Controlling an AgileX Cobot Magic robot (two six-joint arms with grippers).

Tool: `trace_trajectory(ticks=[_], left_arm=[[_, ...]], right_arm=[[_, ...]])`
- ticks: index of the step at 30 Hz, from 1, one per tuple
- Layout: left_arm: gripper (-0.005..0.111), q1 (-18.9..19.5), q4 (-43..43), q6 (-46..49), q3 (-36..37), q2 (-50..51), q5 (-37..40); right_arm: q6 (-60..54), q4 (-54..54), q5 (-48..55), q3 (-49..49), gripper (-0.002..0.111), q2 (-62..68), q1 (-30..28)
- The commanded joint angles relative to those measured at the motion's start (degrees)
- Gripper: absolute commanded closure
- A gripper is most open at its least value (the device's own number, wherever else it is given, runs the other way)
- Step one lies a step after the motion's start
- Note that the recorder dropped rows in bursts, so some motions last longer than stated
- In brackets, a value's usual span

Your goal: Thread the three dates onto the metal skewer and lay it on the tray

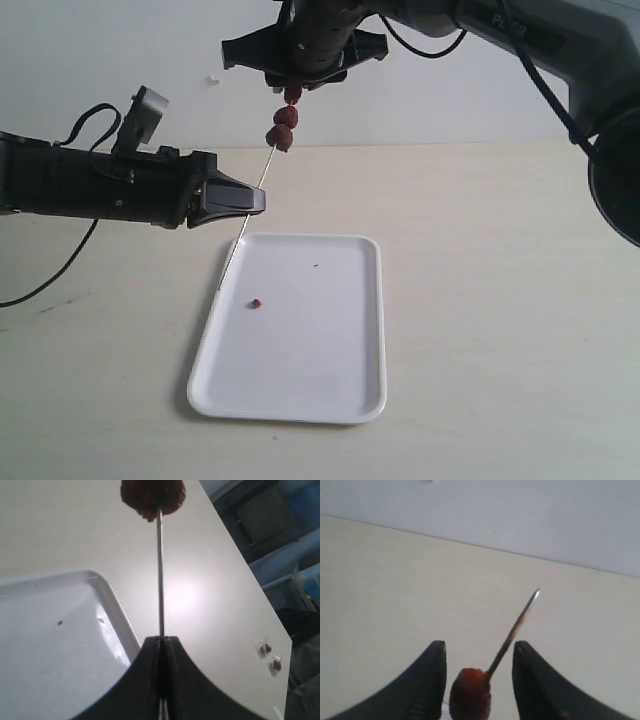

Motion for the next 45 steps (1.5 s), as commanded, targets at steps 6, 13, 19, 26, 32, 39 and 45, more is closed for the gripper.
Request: trace_trajectory(ticks=[6,13,19,26,32,39,45], left_arm=[[0.107,-0.09,2.21,0.24,0.08,-0.55,2.43],[0.107,-0.09,4.67,-1.17,0.61,-0.55,1.95],[0.107,-0.09,3.3,-2.21,3.92,-0.55,-1.88],[0.107,-0.22,-5.13,-0.3,10.22,-0.55,-2.64],[0.107,-5.59,-5.13,-0.48,12.45,-0.55,-8.02],[0.107,-13.47,-5.13,-5.35,10.48,-0.55,-23.98],[0.107,-15.38,-5.13,-6.31,9.56,-0.33,-30.11]], right_arm=[[-0.15,-1.87,1.76,-0.24,0.065,-2.2,0.14],[-2.24,-1.87,3.71,-0.24,0.065,-4.65,0.14],[-4.73,-2.53,5.41,-0.24,0.065,-7.63,0.14],[-8.21,-6.6,11.51,-0.13,0.065,-10.61,0.14],[-11.16,-5.79,14.81,-0.13,0.065,-11.09,0.14],[-13.09,-3.45,18.51,-0.13,0.065,-11.44,0.3],[-15.52,-1.65,19.78,-0.13,0.067,-12.7,1.55]])
